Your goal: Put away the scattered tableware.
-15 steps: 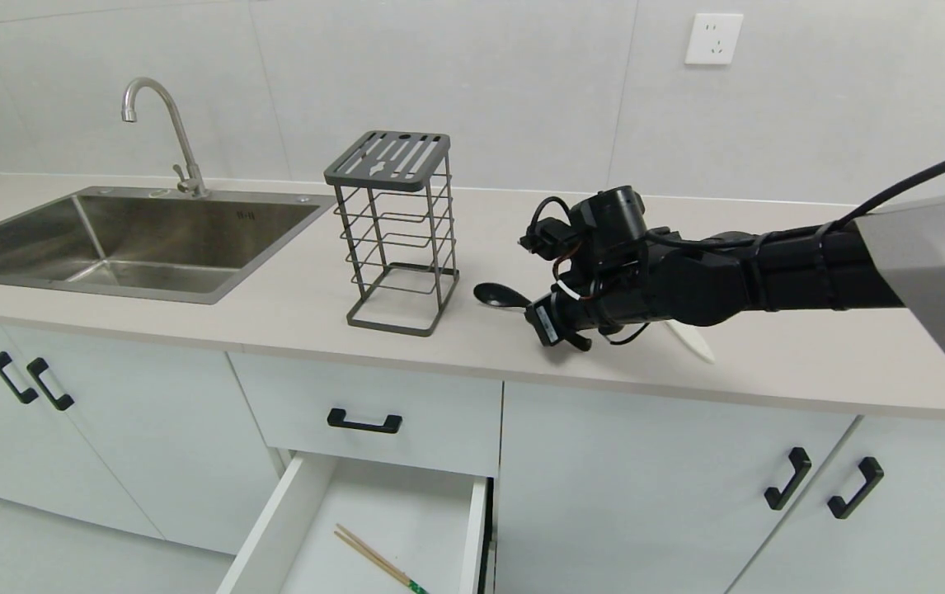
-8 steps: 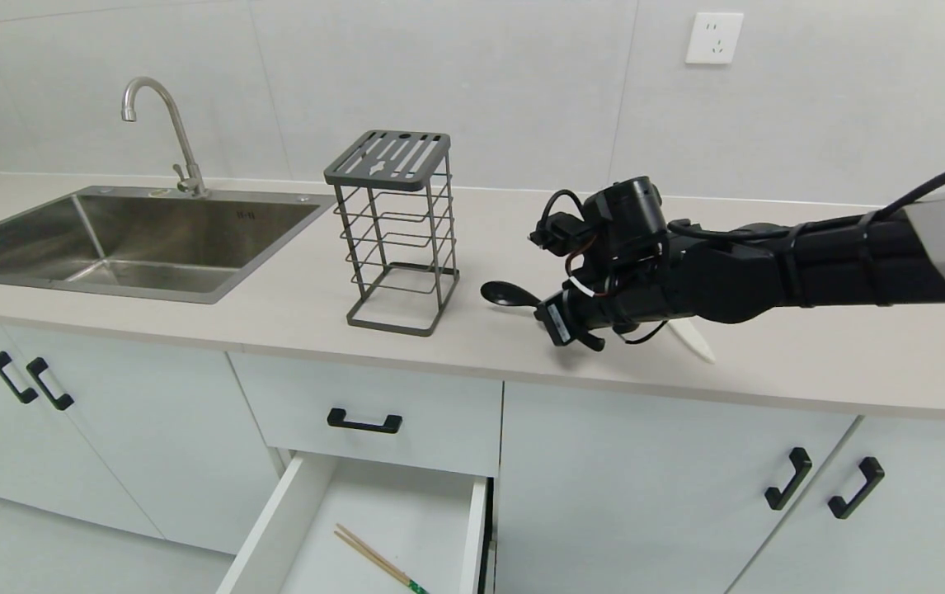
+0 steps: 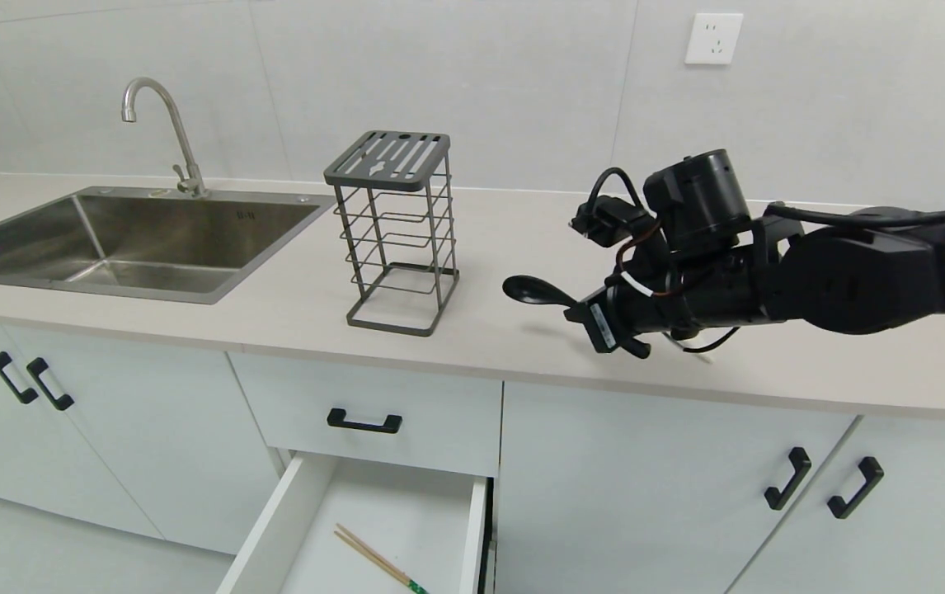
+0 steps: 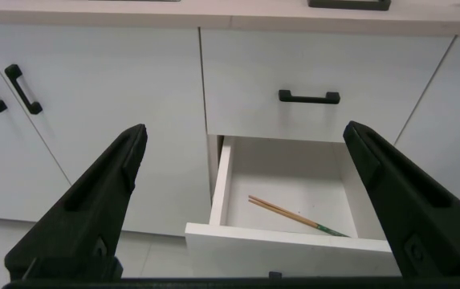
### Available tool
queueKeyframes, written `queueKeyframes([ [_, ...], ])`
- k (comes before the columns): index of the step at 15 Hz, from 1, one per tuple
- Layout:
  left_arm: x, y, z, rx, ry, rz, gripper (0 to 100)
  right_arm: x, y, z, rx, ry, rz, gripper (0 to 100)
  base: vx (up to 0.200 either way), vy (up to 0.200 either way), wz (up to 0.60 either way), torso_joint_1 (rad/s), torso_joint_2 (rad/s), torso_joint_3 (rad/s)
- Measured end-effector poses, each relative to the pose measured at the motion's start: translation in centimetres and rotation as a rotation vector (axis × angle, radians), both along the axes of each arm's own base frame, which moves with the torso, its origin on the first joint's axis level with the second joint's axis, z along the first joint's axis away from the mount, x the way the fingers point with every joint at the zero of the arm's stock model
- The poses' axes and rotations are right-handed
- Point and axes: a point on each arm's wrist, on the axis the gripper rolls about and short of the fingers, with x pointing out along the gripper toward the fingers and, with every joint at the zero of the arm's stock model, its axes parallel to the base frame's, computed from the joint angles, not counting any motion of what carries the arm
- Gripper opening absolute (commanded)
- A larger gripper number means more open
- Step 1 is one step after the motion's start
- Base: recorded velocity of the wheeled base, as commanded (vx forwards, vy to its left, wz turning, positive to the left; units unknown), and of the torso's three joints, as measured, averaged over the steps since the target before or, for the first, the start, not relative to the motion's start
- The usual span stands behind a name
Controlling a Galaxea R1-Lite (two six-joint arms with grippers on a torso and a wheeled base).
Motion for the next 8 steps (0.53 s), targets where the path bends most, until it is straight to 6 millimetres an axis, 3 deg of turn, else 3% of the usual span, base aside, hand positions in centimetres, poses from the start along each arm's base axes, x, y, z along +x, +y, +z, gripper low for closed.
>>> queueKeyframes([
  [8,0.0,0.0,0.0,0.000,0.000,0.000,100,-6.3,1.5,3.0,0.163,0.031,0.236,0,0.000,0.000,0.00,0.000,0.00,0.000],
])
